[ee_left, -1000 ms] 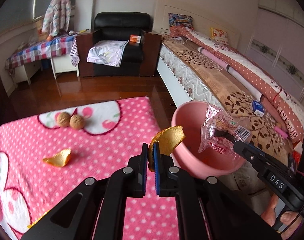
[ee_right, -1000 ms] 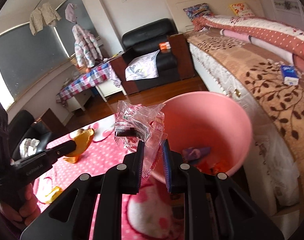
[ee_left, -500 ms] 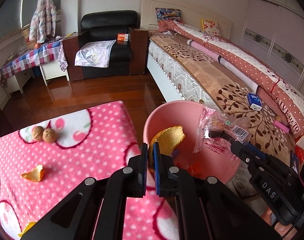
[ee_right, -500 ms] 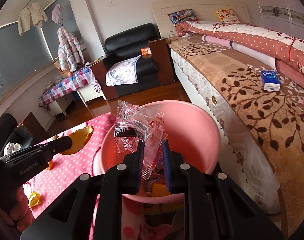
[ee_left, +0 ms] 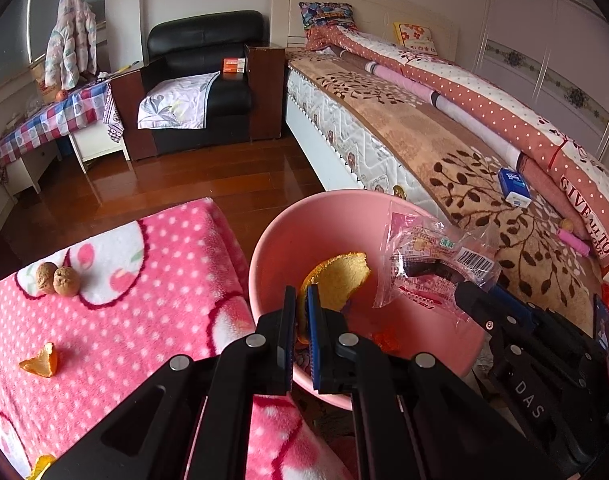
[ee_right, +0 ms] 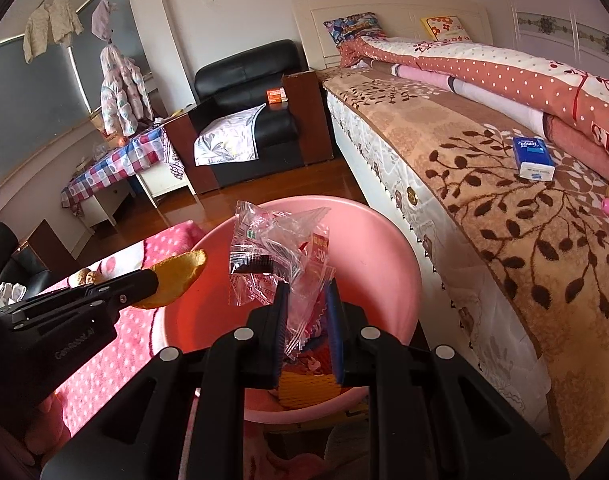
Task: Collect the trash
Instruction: 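Carry the gold foil and clear wrapper over the pink bucket, then open both grippers to drop the foil and wrapper into the bucket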
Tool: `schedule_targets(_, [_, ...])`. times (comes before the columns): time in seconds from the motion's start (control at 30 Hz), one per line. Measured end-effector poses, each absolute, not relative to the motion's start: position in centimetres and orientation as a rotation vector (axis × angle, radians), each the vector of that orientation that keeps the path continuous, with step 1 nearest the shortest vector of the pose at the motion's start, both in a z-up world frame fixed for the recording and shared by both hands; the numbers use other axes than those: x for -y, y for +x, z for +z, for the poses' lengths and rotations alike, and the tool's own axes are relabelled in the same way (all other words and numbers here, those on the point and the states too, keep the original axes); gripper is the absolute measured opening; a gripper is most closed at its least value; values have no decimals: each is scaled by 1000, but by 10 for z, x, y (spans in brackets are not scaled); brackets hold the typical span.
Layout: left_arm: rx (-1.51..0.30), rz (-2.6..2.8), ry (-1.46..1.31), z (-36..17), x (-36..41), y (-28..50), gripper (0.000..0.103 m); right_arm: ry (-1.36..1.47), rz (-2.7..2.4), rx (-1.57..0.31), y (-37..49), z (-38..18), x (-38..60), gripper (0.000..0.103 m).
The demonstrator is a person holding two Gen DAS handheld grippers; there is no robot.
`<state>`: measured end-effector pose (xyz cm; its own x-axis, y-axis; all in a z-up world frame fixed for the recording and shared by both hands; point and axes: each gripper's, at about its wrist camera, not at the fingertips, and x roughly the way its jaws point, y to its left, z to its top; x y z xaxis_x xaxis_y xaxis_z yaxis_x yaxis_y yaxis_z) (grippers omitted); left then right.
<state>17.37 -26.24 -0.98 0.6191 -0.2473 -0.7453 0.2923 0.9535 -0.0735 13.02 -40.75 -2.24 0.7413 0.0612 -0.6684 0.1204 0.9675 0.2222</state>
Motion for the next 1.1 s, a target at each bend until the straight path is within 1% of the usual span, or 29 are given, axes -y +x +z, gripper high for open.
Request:
schedule_targets(0.57, [-855,-332,62,-18,274,181,5,233,-58,-737,135,-26,407,19])
schedule_targets(0.67, [-847,-338,57,-17,274,179,6,228,-59,-733,135,-24,407,19])
schedule_targets(0.77, [-838,-343,51,-15,273,178,13,232,-61,-738,135,-24,407,20])
schedule_targets(0.8, [-835,-345,47,-14,272,177,20,238,-61,-742,135,-25,408,21])
schedule_targets(0.83, [-832,-346,43,-13,272,177,30,242,-60,-745,135,-25,408,23])
schedule_targets(0.9, [-824,-348,38,-12,271,176,36,248,-58,-746,135,-24,409,27])
schedule_targets(0.97, [-818,-350,43,-10,271,175,38,256,-53,-746,135,-23,409,33])
schedule_targets(1.0, [-817,-349,46,-10,271,174,40,260,-51,-745,135,-23,409,34])
schedule_targets(1.1, [-814,-348,49,-8,269,171,41,266,-47,-739,134,-21,409,38])
